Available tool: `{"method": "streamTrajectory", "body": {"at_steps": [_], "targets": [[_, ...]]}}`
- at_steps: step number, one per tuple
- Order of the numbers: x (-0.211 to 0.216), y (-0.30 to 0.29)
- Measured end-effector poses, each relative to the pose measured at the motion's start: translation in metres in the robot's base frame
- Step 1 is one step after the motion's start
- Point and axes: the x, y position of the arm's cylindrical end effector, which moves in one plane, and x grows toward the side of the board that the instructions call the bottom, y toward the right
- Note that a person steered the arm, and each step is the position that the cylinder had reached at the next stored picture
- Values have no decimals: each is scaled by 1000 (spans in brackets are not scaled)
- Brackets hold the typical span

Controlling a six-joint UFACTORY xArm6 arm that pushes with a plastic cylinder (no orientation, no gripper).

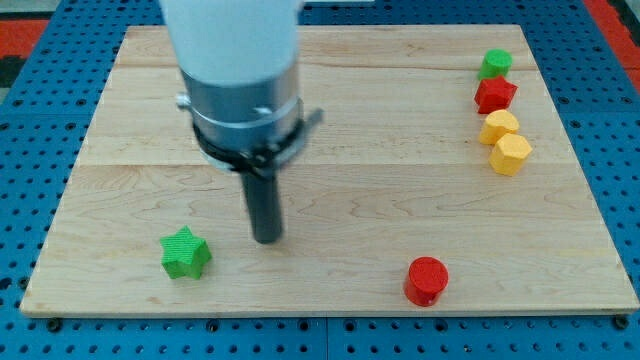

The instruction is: Move green circle towards green star

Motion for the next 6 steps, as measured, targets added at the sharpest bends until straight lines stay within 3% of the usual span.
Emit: {"method": "streamTrajectory", "body": {"at_steps": [1, 2, 3, 4, 5, 6], "targets": [[-11, -82], [29, -100], [40, -28], [32, -24], [-49, 19], [-74, 117]]}}
